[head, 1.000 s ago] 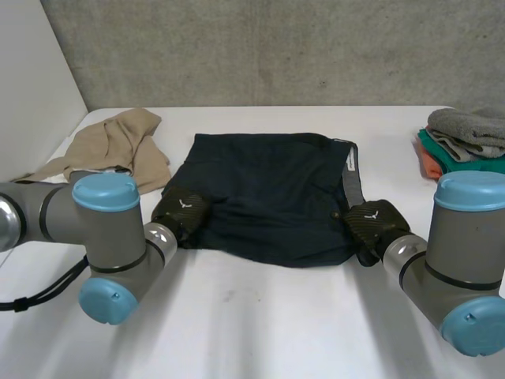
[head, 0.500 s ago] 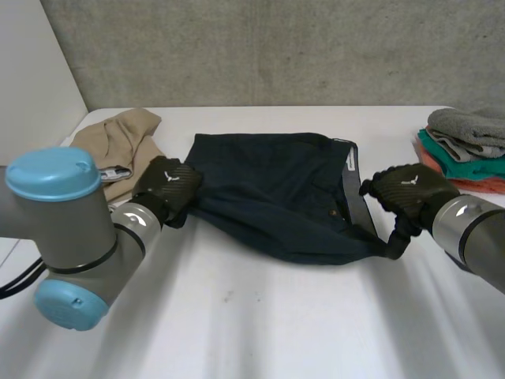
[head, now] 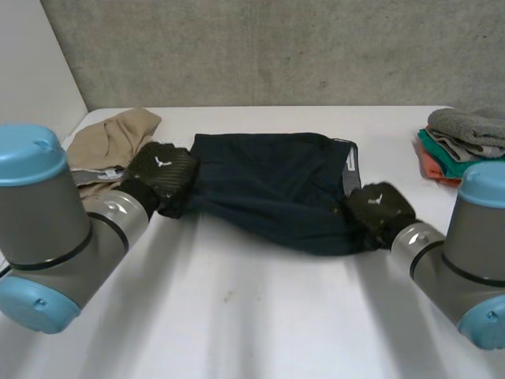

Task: Fold the laundry.

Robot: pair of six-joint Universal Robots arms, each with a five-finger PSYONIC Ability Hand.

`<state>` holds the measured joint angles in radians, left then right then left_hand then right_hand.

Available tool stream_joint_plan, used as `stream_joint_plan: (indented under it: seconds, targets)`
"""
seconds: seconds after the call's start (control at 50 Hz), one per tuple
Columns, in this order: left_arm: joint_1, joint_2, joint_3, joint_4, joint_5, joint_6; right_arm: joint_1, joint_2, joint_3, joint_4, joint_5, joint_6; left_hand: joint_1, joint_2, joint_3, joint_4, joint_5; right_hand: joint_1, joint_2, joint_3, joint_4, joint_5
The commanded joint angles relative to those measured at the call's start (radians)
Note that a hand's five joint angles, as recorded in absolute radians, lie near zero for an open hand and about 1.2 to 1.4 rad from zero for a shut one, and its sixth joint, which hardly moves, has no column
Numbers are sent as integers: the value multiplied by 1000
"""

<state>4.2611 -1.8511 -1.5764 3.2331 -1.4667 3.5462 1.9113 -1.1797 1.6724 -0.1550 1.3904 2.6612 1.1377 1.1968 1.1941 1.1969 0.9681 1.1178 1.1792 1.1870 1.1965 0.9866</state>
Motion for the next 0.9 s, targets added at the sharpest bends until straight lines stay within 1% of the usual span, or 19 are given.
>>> stream_joint_plan:
  seconds: [0.02,0.08,0.14,0.2,0.28,0.36,0.44,0.52,0.54,0.6,0.62,0.68,0.7,0.74,0.76,0.78,0.8,0.84,0.9]
  targets:
    - [48,220,57,-97,2,0,-3,-383,-107,168,6,-43,259,199,202,199,254,279,217,209,200,235]
    - [52,301,126,-131,0,-3,-11,-437,-254,328,-10,-60,259,199,202,199,254,279,217,209,200,235]
    - [56,337,179,-157,0,-9,-14,-434,-373,434,-42,-61,259,199,202,199,254,279,217,209,200,235]
    - [57,345,231,-191,-1,-12,-15,-425,-440,482,-42,-67,259,199,202,199,254,279,217,209,200,235]
    - [65,314,245,-223,0,-10,-6,-342,-493,522,-37,-81,259,199,202,199,254,279,217,209,200,235]
    - [76,190,242,-225,2,-3,15,-244,-490,554,-33,-106,259,199,202,199,254,279,217,209,200,235]
    - [74,41,262,-220,-3,3,46,-123,-487,554,13,-139,259,199,202,199,254,279,217,209,200,235]
    - [76,-153,370,-211,-11,49,51,4,-528,536,82,-168,259,199,202,199,254,279,217,209,200,235]
    - [74,-227,451,-204,-15,78,55,53,-575,511,105,-170,259,199,202,199,254,279,217,209,200,235]
    - [63,-313,599,-178,-24,135,60,116,-658,442,133,-159,259,199,202,199,254,279,217,209,200,235]
    - [63,-351,706,-132,-35,163,64,147,-710,372,148,-153,259,199,202,199,254,279,217,209,200,235]
    - [59,-370,838,5,-38,180,72,163,-787,209,168,-127,259,199,202,199,254,279,217,209,200,235]
    - [57,-367,877,139,-37,175,74,161,-819,61,177,-95,259,199,202,199,254,279,217,209,200,235]
    - [57,-358,869,291,-38,162,77,155,-830,-110,176,-55,259,199,202,199,254,279,217,209,200,235]
    - [59,-346,862,392,-47,149,75,141,-824,-273,176,-35,259,199,202,199,254,279,217,209,200,235]
    - [63,-317,849,528,-53,122,75,132,-820,-347,185,-29,259,199,202,199,254,279,217,209,200,235]
    - [60,-300,839,590,-55,111,74,124,-815,-418,188,-29,259,199,202,199,254,279,217,209,200,235]
    - [57,-274,811,660,-57,96,78,108,-795,-533,186,-30,259,199,202,199,254,279,217,209,200,235]
    - [66,-249,767,651,-60,82,78,106,-795,-525,188,-29,259,199,202,199,254,279,217,209,200,235]
